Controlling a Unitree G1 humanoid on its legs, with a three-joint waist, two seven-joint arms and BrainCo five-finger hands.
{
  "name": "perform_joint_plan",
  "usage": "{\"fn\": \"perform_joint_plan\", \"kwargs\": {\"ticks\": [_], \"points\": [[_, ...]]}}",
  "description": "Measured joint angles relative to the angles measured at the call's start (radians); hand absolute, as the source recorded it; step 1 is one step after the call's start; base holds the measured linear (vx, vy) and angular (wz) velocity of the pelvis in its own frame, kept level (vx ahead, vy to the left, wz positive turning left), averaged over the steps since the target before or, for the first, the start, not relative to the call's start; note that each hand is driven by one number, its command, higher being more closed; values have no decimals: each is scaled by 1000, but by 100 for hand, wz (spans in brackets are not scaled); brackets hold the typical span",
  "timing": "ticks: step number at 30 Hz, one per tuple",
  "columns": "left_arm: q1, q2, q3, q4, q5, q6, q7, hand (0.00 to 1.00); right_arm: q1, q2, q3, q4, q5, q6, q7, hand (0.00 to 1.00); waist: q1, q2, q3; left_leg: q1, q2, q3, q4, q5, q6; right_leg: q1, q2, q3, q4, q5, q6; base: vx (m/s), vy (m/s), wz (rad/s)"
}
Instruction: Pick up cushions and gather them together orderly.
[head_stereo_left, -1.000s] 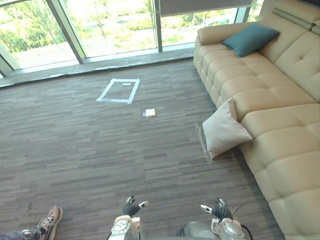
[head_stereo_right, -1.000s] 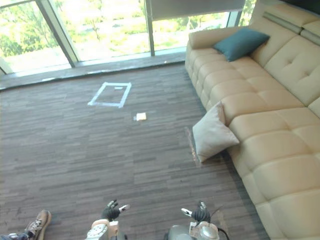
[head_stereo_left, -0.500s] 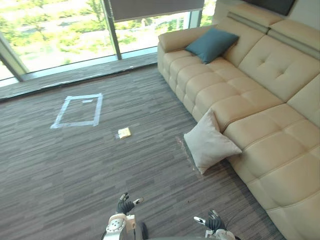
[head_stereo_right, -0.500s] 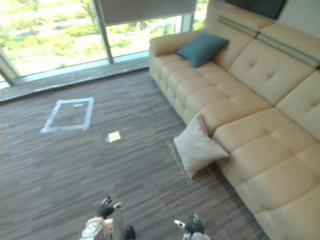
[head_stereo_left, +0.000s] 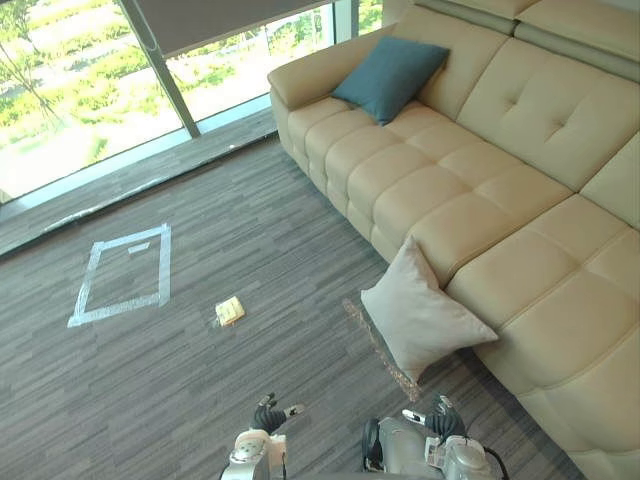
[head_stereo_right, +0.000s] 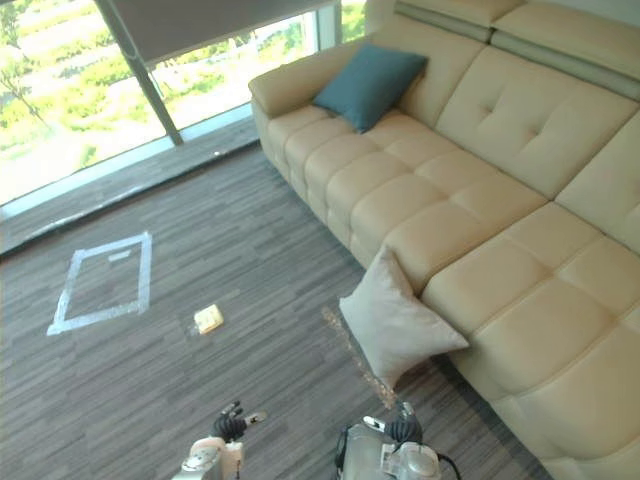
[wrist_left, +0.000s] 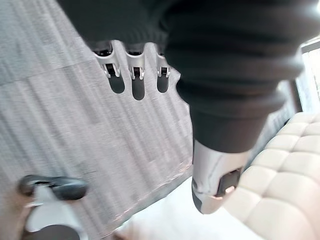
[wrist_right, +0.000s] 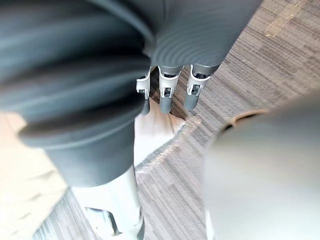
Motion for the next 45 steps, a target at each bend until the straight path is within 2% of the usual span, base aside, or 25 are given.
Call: {"fn": "perform_joint_plan", "kwargs": {"ticks": [3, 6, 8, 11, 12, 13, 15, 17, 20, 21, 22, 25, 27, 28, 29, 30, 32, 35, 36, 37, 39, 41, 43, 44, 45], "points": [[16, 0, 18, -40, -4, -3, 1, 0, 4, 3, 12, 0, 1, 1, -1, 0, 10, -5, 2, -123, 31, 26, 113, -60, 67, 85, 30, 78, -48, -34, -19, 216, -40, -93], [17, -2, 35, -64, -4, -20, 2, 0, 5, 3, 10, 0, 1, 3, -2, 0, 33, -8, 2, -220, 11, 45, -49, -94, 122, 122, 41, 211, -67, -50, -4, 254, 101, -123], [17, -8, 48, -64, -5, -22, 3, 0, 16, 2, 10, 1, 1, 5, -3, 0, 35, -10, 2, -253, -17, 24, -192, -92, 119, 148, 39, 293, -83, -59, 14, 368, 218, -142], [14, -5, 59, -53, -5, -25, 5, 0, 27, 2, 11, 2, 2, 5, -6, 0, 36, -11, 1, -261, -76, -75, -422, -64, 121, 178, 38, 418, -78, -93, 67, 420, 324, -131], [16, -9, 58, -47, -5, -27, 6, 0, 30, -1, 12, 1, 1, 4, -6, 0, 41, -4, -4, -243, -81, -104, -519, -22, 121, 183, 50, 472, -60, -120, 98, 448, 403, -131], [12, -3, 63, -46, -6, -30, 5, 0, 29, 1, 11, 15, 1, 5, -8, 0, 49, -5, -7, -228, -90, -103, -510, 42, 124, 187, 50, 505, -43, -138, 127, 435, 393, -126], [6, 10, 69, -27, -4, -33, 8, 0, 44, 37, 11, 18, 2, 3, -8, 0, 36, -68, -38, -218, -116, -44, -486, -7, 152, 191, 1, 523, -54, -130, 160, 372, 309, -72], [3, 15, 64, -21, -4, -36, 5, 0, 50, 58, 12, 27, 0, 4, -3, 0, 40, -93, -54, -207, -133, 4, -472, -38, 174, 188, -28, 550, -58, -119, 175, 364, 292, -51], [-12, 14, 64, 6, -5, -35, 3, 0, 39, 53, 4, 31, 0, 3, 0, 0, 44, -90, -53, -135, -137, 89, -505, -59, 202, 133, -31, 558, 47, -62, 208, 218, 191, -76], [-12, 14, 64, 12, -5, -34, 3, 0, 27, 44, 4, 32, 0, 2, 1, 0, 49, -78, -48, -93, -128, 132, -543, -61, 205, 84, -35, 511, 134, -43, 231, 129, 135, -115], [-13, 14, 60, 16, -6, -33, 5, 0, 12, 38, 5, 36, 0, 2, 1, 0, 59, -68, -41, -51, -126, 173, -586, -61, 205, 32, -48, 430, 198, -60, 238, 130, 157, -133], [-16, 29, 9, 41, -10, -26, 6, 0, -19, 28, 13, 44, 0, 1, 1, 0, 53, -46, -34, 12, -113, 224, -653, -58, 200, -54, -104, 150, 226, -98, 186, 99, 78, -84], [-24, 51, -45, 66, -26, -19, 3, 0, -33, 21, 20, 57, 0, -1, 1, 0, 33, -46, -34, 16, -101, 223, -669, -48, 183, -89, -106, 1, 103, -80, 166, 155, -128, -29], [-24, 59, -61, 69, -26, -19, 3, 0, -37, 19, 21, 69, 0, -1, 1, 0, 31, -49, -34, 17, -106, 220, -672, -44, 176, -89, -100, -10, 25, -39, 150, 209, -204, -6], [-37, 60, -73, 85, -25, -16, -1, 0, -44, -3, 17, 93, 0, -3, 1, 0, 25, -37, -26, 33, -110, 194, -682, -38, 154, -60, -79, -12, -24, 28, 97, 205, -167, -5], [-36, 45, -74, 86, -23, -16, -2, 0, -41, -23, 11, 105, 0, -5, 1, 0, 28, -6, -25, 45, -96, 178, -687, -27, 136, -41, -63, -15, -42, 33, 89, 202, -169, -15], [-32, 28, -71, 86, -22, -17, -2, 0, -40, -45, -1, 117, 19, -6, -2, 0, 27, 9, -24, 44, -88, 159, -655, -1, 100, -23, -61, -15, -49, 27, 79, 157, -169, -12], [-35, 15, -60, 65, -22, -17, -12, 0, -20, -36, -17, 103, 23, -6, -2, 0, 25, 1, -16, -72, -10, 122, -303, 29, 62, 62, -61, -26, -107, 19, 69, 94, -157, 7], [-34, 8, -53, 44, -23, -20, -13, 0, -6, -30, -13, 79, 26, -5, -2, 0, 33, -4, -12, -144, 35, 99, -130, 19, 60, 95, -54, -17, -121, 7, 61, 28, -41, -24], [-30, 5, -53, 29, -23, -20, -13, 0, -2, -25, -9, 69, 34, -5, -3, 0, 33, -8, -10, -182, 58, 78, -53, -9, 70, 111, -51, -3, -110, -6, 59, 16, -16, -36], [-26, 5, -53, 15, -23, -20, -15, 0, 5, -14, -9, 63, 42, -5, -3, 0, 34, -14, -8, -204, 58, 63, -76, -31, 98, 119, -43, 29, -107, -21, 64, -3, 32, -55], [-22, 5, -53, 2, -23, -21, -15, 0, 15, 0, -10, 35, 53, -2, -6, 0, 34, -19, -5, -218, 30, 28, -191, -44, 114, 109, -41, 74, -90, -39, 69, 23, 99, -68], [-21, 5, -53, 2, -23, -20, -14, 0, 18, 1, -8, 31, 59, -2, -9, 0, 37, -22, -8, -197, -27, -56, -396, -28, 119, 72, -34, 134, -51, -51, 101, 82, 218, -86], [-16, 2, -53, 2, -23, -20, -14, 0, 17, -3, -9, 31, 58, -2, -11, 0, 40, -9, -15, -177, -42, -92, -497, -6, 100, 46, -17, 166, -15, -68, 121, 109, 245, -73], [-18, 6, -50, 4, -23, -20, -14, 0, 15, 0, -8, 38, 58, 1, -14, 0, 42, -19, -14, -163, -49, -85, -506, -17, 97, 39, -25, 182, 2, -77, 129, 140, 218, -56]]}}
